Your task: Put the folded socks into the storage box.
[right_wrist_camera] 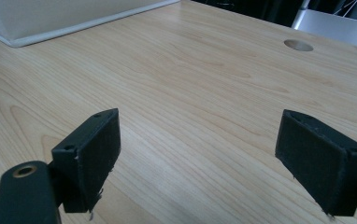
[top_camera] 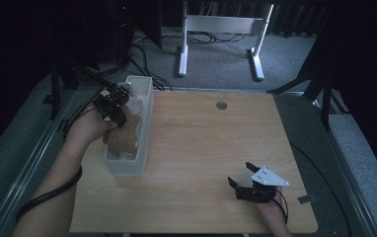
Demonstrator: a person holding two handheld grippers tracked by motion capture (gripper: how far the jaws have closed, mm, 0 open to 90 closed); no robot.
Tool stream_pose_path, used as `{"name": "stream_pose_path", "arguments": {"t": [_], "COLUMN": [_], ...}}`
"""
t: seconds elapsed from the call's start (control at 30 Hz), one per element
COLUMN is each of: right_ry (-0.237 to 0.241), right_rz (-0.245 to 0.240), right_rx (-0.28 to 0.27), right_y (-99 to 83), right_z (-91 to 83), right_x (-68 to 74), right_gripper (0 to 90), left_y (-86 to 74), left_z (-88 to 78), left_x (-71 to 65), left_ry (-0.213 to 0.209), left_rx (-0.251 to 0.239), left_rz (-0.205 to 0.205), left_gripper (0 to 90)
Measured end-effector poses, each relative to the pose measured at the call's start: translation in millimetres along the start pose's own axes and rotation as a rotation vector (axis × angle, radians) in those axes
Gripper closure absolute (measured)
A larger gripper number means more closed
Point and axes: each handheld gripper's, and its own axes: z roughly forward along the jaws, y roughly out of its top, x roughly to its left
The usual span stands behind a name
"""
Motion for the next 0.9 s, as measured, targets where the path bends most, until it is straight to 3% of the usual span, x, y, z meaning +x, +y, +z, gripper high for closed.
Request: {"name": "stream_pose_path", "arguments": {"t": [0.37,0.63,0.9], "right_ry": [0.012,0.015,0.019], "right_rz": [-0.014,-0.035,-0.033], "right_rx": [-0.009,-0.009,-0.013], "right_y": [0.8,1.1,1.0], "right_z": [-0.5,-0.2,-0.4], "right_x": [1.5,3.7,3.9], "right_gripper": [13.9,13.9,13.9], "left_y": [3.1,5.6,4.8], "left_z": [32.3,55.2,76.4], "left_x": [-4.0,-14.8,-22.5], "left_ry": [-0.013,0.008,-0.017], "left_rx": [0.066,0.111,0.13], "left_rz": [-0.034,-0.016,-0.012], "left_gripper": [68.9,68.8,68.3]}}
